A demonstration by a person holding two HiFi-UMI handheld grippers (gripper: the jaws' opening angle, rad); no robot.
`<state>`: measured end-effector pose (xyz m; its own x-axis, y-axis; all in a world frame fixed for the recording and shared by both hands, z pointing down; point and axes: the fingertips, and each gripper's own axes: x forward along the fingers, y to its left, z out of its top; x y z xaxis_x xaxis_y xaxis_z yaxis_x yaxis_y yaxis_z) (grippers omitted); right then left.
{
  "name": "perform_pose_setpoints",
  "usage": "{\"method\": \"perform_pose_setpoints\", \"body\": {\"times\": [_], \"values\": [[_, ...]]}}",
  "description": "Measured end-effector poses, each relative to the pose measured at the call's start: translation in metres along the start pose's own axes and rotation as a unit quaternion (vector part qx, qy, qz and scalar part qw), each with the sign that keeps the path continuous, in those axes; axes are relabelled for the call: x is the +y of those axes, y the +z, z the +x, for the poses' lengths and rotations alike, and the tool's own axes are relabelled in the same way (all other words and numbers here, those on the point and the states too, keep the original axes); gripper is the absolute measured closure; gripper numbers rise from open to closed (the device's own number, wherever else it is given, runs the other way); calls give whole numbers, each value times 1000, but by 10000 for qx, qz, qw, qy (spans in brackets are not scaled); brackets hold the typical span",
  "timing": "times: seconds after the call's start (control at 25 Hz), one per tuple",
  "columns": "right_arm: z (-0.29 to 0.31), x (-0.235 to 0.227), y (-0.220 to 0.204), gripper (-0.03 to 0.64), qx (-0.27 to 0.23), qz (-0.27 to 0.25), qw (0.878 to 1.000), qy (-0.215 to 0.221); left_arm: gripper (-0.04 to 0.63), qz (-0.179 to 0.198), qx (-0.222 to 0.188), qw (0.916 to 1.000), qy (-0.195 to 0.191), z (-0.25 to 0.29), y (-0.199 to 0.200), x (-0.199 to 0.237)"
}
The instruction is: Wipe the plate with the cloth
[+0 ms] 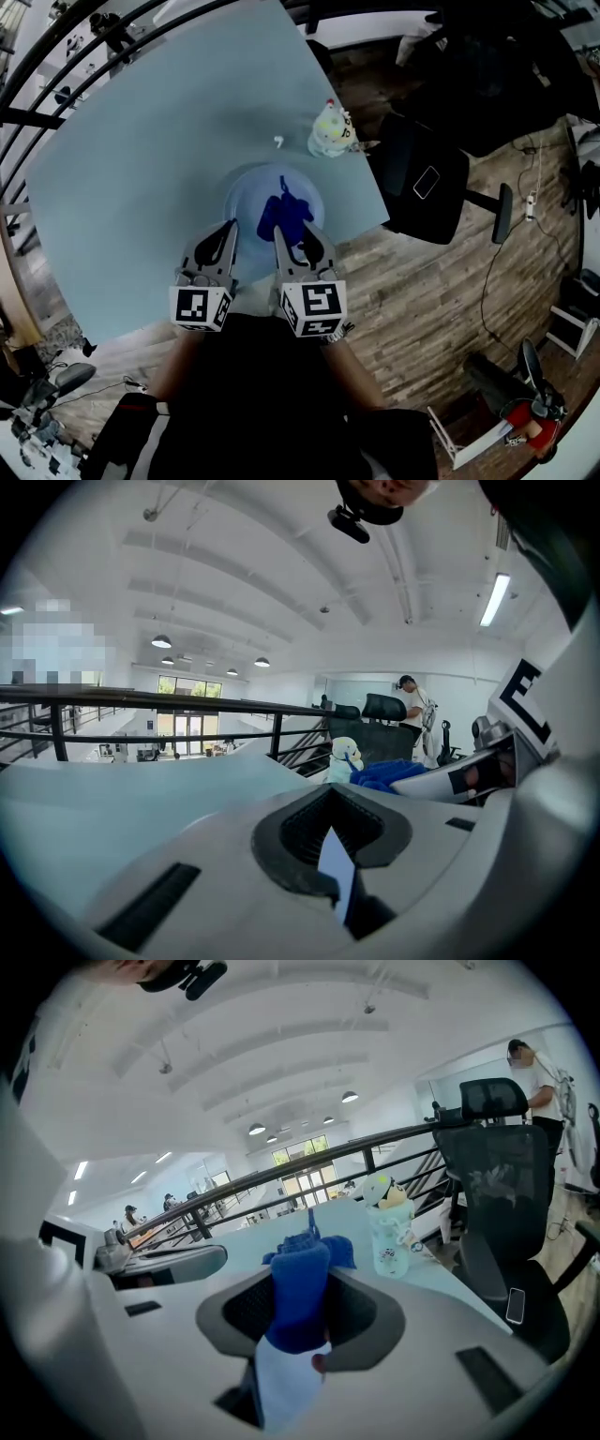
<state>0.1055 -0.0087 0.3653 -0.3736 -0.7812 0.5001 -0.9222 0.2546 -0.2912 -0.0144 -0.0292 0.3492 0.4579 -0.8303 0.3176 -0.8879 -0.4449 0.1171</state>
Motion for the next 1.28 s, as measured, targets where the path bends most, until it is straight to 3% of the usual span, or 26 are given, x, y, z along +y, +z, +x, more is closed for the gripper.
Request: {"method": "perform_pose_setpoints", "body": {"times": [0.56, 1.28], "values": [[92, -15, -54, 497, 685, -298, 9971, 109, 595, -257, 446, 9987, 16, 41, -45, 29], [153, -3, -109, 497, 1362, -325, 9896, 333, 594, -483, 650, 9967, 66, 55, -69, 36]]}}
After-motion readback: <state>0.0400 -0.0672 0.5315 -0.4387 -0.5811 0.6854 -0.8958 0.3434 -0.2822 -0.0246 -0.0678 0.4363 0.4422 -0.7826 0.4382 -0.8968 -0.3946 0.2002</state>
